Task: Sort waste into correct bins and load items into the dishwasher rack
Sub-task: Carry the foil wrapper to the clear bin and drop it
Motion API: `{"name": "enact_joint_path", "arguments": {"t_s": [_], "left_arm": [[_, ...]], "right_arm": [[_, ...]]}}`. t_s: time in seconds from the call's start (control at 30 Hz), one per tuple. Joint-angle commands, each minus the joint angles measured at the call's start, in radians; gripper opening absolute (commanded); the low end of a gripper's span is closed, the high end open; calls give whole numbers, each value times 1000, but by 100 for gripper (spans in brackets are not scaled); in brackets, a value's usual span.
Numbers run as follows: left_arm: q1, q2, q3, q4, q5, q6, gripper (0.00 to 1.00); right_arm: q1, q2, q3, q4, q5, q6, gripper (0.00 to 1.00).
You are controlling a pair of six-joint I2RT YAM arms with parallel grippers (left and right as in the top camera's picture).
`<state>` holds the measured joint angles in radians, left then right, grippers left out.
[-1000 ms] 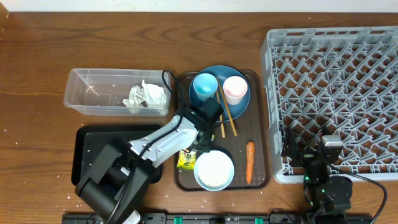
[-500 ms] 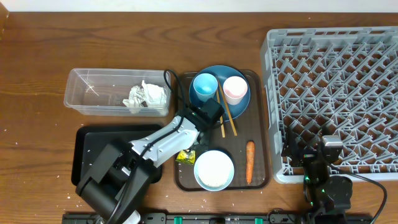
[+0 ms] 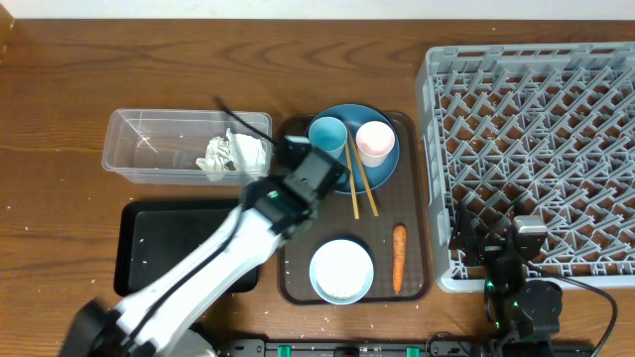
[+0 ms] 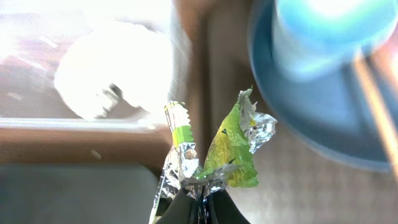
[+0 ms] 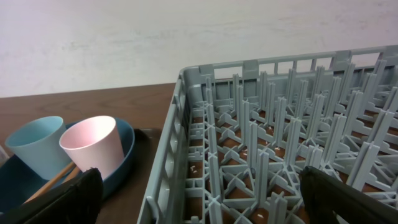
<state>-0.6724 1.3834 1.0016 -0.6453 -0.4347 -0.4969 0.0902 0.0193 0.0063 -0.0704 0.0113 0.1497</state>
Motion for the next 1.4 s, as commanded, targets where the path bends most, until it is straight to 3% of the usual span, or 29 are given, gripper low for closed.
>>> {"name": "enact_joint_path", "arguments": {"t_s": [0.0, 0.1, 0.4, 0.67, 0.9, 1.07, 1.37], "left_arm": [[41, -92, 26, 17, -181, 6, 6], [101, -140, 26, 63, -251, 5, 6], [290, -65, 25, 157, -246, 0, 6], [422, 73, 25, 233, -95, 1, 6], [469, 137, 25, 240, -69, 1, 8], [469, 137, 25, 240, -69, 1, 36], [469, 137, 25, 240, -69, 2, 47]], "right_arm": [[8, 1, -1, -4, -1, 10, 99], [8, 1, -1, -4, 0, 10, 99], [8, 1, -1, -4, 0, 10, 99], [8, 1, -1, -4, 0, 10, 99], [8, 1, -1, -4, -1, 10, 99], [8, 1, -1, -4, 0, 10, 99], [8, 1, -1, -4, 0, 10, 99]]}}
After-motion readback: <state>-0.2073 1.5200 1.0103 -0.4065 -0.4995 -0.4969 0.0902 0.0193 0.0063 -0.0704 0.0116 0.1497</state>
